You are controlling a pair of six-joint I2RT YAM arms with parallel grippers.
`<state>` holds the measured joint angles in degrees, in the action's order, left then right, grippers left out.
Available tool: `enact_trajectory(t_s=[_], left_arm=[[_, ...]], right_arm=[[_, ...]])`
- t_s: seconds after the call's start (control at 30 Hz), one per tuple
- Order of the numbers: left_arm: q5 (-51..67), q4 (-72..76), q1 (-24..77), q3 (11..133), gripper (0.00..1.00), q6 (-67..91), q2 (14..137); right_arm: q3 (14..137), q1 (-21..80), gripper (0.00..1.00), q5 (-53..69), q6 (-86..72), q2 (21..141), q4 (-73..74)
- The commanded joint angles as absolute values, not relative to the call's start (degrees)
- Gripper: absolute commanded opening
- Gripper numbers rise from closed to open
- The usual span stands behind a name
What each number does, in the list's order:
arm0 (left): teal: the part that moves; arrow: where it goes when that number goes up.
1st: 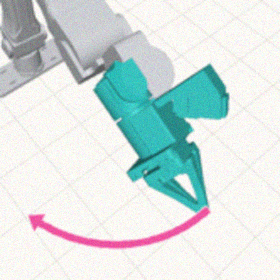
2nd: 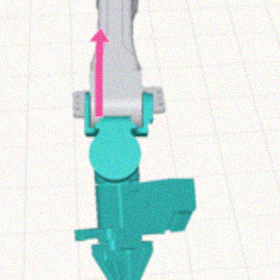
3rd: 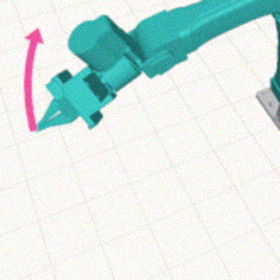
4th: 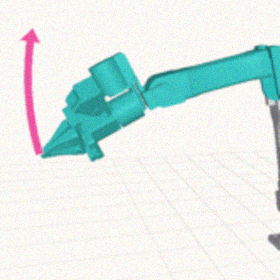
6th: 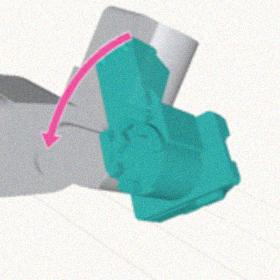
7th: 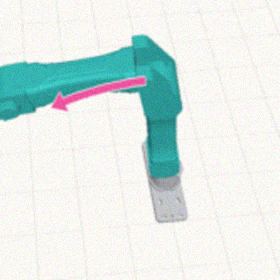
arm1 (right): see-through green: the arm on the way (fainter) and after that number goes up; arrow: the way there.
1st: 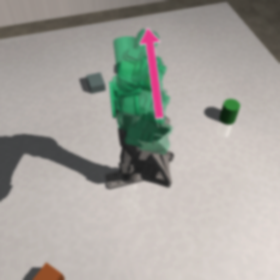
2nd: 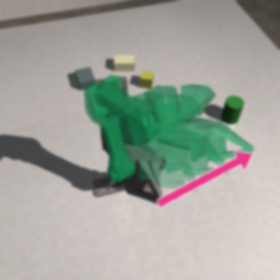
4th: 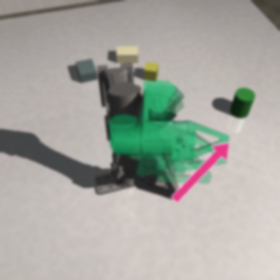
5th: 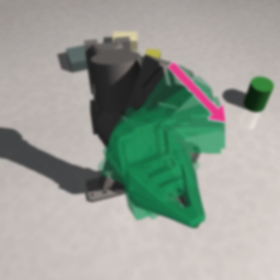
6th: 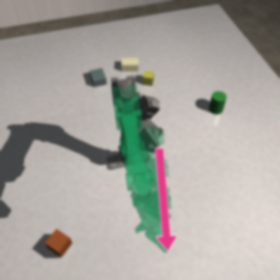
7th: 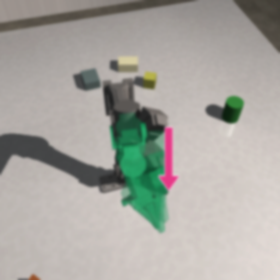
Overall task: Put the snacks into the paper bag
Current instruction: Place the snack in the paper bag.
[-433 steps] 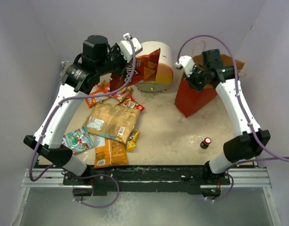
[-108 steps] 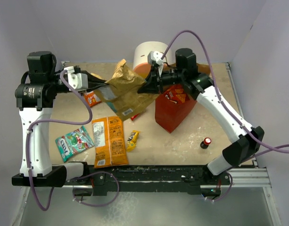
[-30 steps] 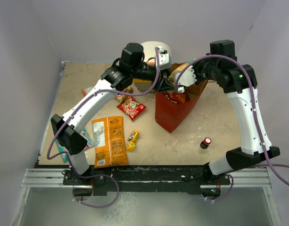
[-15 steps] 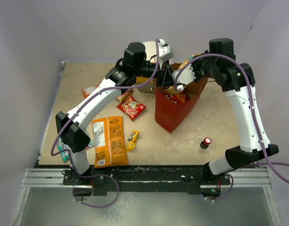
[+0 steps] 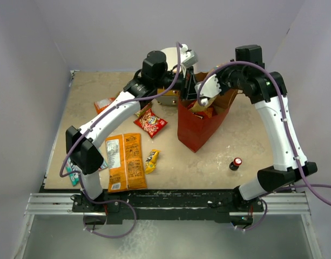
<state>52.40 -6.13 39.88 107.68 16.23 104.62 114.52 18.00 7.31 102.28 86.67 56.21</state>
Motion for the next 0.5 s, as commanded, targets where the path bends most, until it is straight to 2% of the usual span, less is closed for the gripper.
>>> enact_trajectory(t_s=[0.0,0.47], left_arm=[[55.1,-0.5,40.7,106.5,0.00,20.7,104.8],[48.1,-0.4,40.7,103.1,0.00,22.8,106.2]], right_arm=[[112.7,18.0,0.00,6.7,103.0,87.0,49.3],[99.4,15.0,0.02,7.7,101.6,85.6,44.1]])
